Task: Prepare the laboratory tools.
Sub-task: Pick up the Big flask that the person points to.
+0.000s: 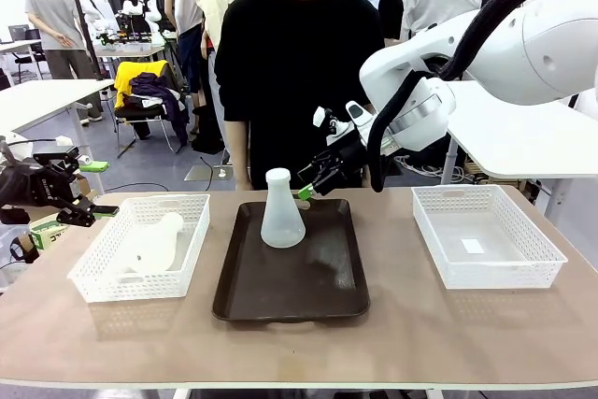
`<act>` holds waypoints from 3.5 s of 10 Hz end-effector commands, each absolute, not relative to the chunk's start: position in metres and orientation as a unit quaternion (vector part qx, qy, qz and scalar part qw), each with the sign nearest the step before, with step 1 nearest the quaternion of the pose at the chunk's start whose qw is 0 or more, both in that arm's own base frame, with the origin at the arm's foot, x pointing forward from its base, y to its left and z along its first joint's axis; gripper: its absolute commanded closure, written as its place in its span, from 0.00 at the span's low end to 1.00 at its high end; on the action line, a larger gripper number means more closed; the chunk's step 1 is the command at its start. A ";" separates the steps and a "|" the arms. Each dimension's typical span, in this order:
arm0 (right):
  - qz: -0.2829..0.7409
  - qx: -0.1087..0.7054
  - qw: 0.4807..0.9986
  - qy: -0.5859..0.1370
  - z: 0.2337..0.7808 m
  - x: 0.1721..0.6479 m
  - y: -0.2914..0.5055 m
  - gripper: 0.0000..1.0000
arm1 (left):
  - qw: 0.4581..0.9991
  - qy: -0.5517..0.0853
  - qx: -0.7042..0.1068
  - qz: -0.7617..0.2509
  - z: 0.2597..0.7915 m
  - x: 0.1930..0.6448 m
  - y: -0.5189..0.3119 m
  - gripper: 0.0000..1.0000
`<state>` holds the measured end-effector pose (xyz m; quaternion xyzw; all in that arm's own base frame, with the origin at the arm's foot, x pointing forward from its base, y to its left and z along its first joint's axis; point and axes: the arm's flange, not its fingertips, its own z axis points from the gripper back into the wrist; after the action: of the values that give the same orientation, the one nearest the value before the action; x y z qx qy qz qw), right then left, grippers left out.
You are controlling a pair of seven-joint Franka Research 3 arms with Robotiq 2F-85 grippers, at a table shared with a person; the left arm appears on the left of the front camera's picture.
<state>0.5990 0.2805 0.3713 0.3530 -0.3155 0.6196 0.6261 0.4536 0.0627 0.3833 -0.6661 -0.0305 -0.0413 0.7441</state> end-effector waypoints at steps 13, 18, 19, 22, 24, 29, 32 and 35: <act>0.524 0.258 0.712 -0.390 0.447 0.563 0.067 0.00 | 0.743 -0.032 -0.667 -0.042 0.385 0.453 0.064 0.00; 0.443 0.260 0.748 -0.420 0.434 0.520 -0.006 0.00 | 0.743 -0.032 -0.667 -0.042 0.385 0.453 0.064 0.00; 0.433 0.265 0.751 -0.423 0.429 0.514 -0.011 0.00 | 0.743 -0.032 -0.667 -0.042 0.385 0.453 0.064 0.00; 0.423 0.269 0.754 -0.424 0.432 0.517 -0.009 0.00 | 0.743 -0.032 -0.667 -0.042 0.385 0.453 0.064 0.00; 0.429 0.273 0.759 -0.406 0.433 0.518 -0.016 0.00 | 0.743 -0.032 -0.667 -0.042 0.385 0.453 0.064 0.00; 0.429 0.273 0.759 -0.406 0.433 0.518 -0.016 0.00 | 0.743 -0.032 -0.667 -0.042 0.385 0.453 0.064 0.00; 0.429 0.273 0.759 -0.406 0.433 0.518 -0.016 0.00 | 0.743 -0.032 -0.667 -0.042 0.385 0.453 0.064 0.00; 0.429 0.273 0.759 -0.406 0.433 0.518 -0.016 0.00 | 0.812 -0.126 -0.564 -0.077 0.408 0.463 0.055 0.00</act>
<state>0.5188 -0.0150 0.4347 0.2735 -0.4095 0.4263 0.7588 0.4627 0.0637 0.3942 -0.6221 -0.0796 -0.0580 0.7767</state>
